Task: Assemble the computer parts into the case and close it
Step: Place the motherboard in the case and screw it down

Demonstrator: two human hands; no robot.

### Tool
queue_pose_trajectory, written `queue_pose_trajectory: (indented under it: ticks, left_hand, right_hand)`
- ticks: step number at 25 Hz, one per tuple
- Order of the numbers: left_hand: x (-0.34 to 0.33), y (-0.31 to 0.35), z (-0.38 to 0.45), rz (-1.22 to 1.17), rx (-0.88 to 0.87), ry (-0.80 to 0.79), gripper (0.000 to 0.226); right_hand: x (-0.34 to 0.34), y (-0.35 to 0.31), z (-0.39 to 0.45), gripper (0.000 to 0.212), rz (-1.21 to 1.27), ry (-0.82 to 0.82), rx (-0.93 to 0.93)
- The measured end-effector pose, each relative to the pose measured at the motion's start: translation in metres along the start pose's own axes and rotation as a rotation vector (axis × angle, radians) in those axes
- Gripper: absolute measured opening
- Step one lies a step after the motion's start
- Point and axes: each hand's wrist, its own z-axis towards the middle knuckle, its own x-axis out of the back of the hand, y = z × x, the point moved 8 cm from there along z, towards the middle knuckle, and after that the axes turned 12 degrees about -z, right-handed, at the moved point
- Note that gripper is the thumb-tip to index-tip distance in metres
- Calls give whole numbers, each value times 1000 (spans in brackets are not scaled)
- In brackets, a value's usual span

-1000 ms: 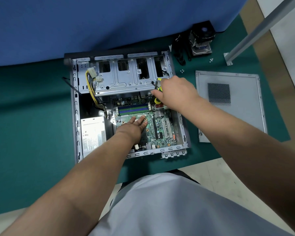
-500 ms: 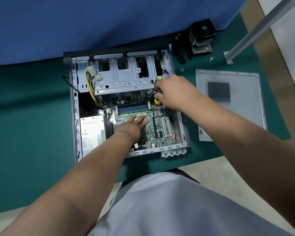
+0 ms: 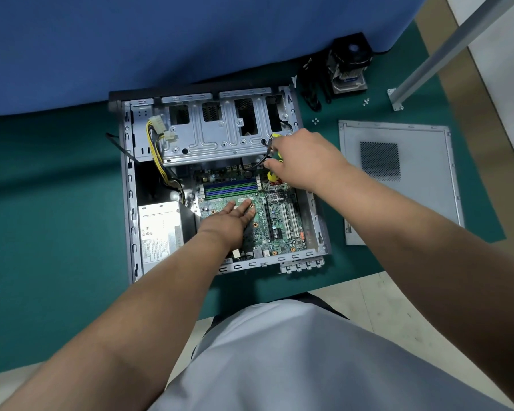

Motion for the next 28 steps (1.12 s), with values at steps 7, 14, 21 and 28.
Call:
queue_pose_trajectory:
  ticks: [7, 14, 21, 28]
  left_hand:
    - [5, 3, -4, -33, -22, 42, 89]
    - [26, 15, -6, -41, -105, 210, 66]
    - [58, 36, -34, -1437, 22, 259, 28]
    - [121, 90, -57, -1961, -126, 368, 19]
  right_hand:
    - [3, 6, -3, 31, 15, -11, 13]
    - [4, 11, -6, 23, 41, -12, -4]
    - [16, 60, -36, 12, 372, 70, -146]
    - [-28, 85, -63, 17, 890, -188, -170]
